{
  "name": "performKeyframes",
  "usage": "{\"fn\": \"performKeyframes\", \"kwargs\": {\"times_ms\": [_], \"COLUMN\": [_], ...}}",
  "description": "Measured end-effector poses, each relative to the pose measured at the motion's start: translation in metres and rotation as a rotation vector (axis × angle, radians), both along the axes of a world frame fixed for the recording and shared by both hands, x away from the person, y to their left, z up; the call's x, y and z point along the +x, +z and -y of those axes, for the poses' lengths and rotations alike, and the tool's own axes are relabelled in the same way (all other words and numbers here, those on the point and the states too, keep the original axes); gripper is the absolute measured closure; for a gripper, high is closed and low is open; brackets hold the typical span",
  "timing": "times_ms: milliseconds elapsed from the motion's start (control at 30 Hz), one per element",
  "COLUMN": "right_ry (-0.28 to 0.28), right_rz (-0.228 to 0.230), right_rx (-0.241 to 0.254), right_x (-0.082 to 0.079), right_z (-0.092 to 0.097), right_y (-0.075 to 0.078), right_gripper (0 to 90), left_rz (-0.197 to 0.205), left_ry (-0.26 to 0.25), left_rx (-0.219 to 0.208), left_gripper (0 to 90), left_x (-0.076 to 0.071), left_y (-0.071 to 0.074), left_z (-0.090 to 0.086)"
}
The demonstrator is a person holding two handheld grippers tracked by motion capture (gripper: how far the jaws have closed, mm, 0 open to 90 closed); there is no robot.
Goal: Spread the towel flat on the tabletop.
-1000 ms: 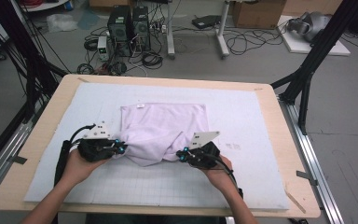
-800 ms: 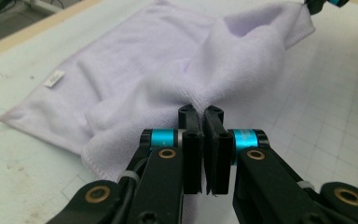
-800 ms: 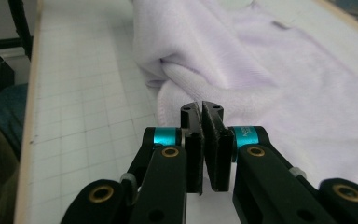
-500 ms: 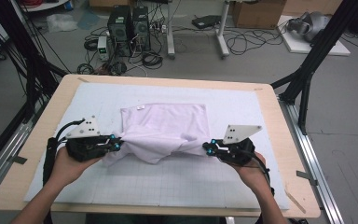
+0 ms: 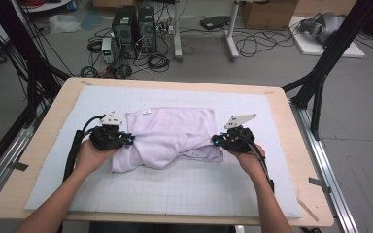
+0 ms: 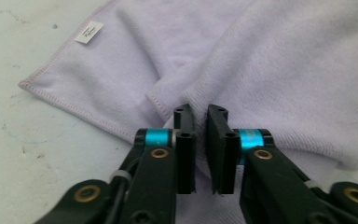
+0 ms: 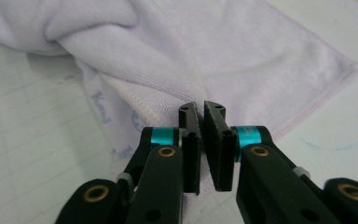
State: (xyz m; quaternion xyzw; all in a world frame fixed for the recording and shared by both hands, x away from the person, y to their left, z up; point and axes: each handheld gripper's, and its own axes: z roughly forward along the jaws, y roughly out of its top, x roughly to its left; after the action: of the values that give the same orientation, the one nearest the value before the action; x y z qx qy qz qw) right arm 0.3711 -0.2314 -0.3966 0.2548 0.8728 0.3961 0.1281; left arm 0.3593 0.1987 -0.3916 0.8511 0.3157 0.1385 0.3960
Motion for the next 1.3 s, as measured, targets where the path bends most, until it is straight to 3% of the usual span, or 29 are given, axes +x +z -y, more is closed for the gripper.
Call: {"fn": "performKeyframes", "kwargs": {"times_ms": [167, 300, 433, 533, 633, 733, 833, 933, 1067, 1300], "right_ry": [0.01, 0.048, 0.095, 0.13, 0.129, 0.119, 0.118, 0.136, 0.15, 0.177], "right_rz": [0.06, 0.115, 0.121, 0.115, 0.103, 0.096, 0.092, 0.059, 0.065, 0.118], "right_rx": [0.023, 0.032, 0.008, -0.038, -0.049, -0.053, -0.082, -0.077, -0.039, -0.014], "right_x": [-0.022, -0.042, -0.046, -0.04, -0.03, -0.022, -0.017, -0.013, -0.02, -0.037], "right_z": [0.0, -0.01, -0.035, -0.058, -0.074, -0.088, -0.099, -0.1, -0.092, -0.074], "right_y": [0.018, 0.028, 0.021, 0.01, -0.003, -0.012, -0.02, -0.023, -0.012, 0.02], "right_gripper": [71.2, 69.6, 67.0, 65.7, 64.9, 66.3, 74.7, 86.1, 87.7, 87.9], "left_rz": [0.055, 0.076, 0.061, 0.035, 0.008, -0.023, -0.021, -0.027, 0.0, 0.088], "left_ry": [-0.02, -0.036, -0.06, -0.062, -0.059, -0.068, -0.09, -0.097, -0.082, -0.075], "left_rx": [-0.027, -0.023, -0.006, 0.019, 0.047, 0.084, 0.096, 0.092, 0.057, 0.014], "left_gripper": [63.1, 58.7, 57.0, 56.9, 58.3, 67.3, 79.6, 85.8, 86.8, 87.0], "left_x": [-0.022, -0.037, -0.045, -0.045, -0.041, -0.034, -0.033, -0.034, -0.039, -0.052], "left_y": [0.018, 0.02, 0.007, -0.009, -0.026, -0.039, -0.041, -0.039, -0.027, 0.017], "left_z": [-0.007, -0.009, -0.007, -0.005, -0.002, 0.003, 0.008, 0.007, -0.001, -0.01]}}
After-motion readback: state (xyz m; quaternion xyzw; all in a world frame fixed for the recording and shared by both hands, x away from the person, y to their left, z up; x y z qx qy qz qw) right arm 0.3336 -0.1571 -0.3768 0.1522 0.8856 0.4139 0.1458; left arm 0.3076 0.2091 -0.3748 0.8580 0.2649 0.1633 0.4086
